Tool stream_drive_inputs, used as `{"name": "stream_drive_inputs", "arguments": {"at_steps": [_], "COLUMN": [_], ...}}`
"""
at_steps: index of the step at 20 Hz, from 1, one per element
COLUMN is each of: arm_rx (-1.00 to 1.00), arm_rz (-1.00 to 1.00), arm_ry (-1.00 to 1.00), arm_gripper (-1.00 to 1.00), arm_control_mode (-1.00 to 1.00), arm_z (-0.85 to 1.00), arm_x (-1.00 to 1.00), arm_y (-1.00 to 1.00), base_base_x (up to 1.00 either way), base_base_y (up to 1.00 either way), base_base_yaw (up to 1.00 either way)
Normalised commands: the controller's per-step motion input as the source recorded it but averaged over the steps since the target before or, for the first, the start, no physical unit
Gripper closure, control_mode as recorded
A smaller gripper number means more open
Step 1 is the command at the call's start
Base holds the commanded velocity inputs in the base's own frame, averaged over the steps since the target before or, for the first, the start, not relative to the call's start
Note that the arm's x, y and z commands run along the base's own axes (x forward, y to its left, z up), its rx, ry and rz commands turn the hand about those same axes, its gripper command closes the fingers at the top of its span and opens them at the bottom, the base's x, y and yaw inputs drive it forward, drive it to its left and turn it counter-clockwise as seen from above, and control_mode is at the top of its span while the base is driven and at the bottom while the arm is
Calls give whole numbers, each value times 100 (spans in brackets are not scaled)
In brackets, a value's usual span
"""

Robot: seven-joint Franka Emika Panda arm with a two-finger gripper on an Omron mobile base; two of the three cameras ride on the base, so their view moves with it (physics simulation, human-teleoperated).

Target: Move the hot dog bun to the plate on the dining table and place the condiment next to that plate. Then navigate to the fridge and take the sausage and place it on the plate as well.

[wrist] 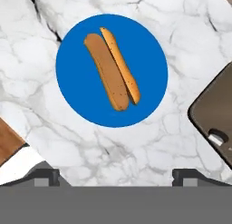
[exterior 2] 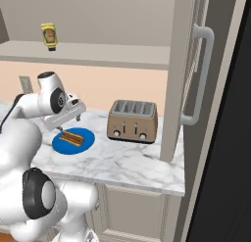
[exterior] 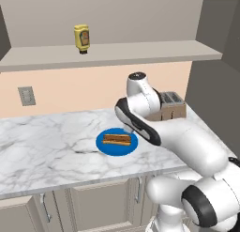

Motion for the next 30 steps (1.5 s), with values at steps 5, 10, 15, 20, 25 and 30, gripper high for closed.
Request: {"name": "stream_drive_inputs", "arguments": {"at_steps": [5,10,15,20,25,30], "arm_rx": [-15,-4,-4,0,0,0], "arm_rz": [13,7,1,0,1,1], "arm_ry": [18,9,13,2,9,10], "arm_gripper": [-100,-100,-100,-100,-100,-100], "arm_control_mode": [-100,-100,-100,-100,-100,-100], "arm_z": [-50,-37,-38,-22,-27,-29], "arm_x": [35,13,34,40,29,24], "arm_y": [30,16,20,3,1,5], "base_base_x": [0,0,0,0,0,0], "base_base_y": [0,0,0,0,0,0], "base_base_yaw": [0,0,0,0,0,0]}}
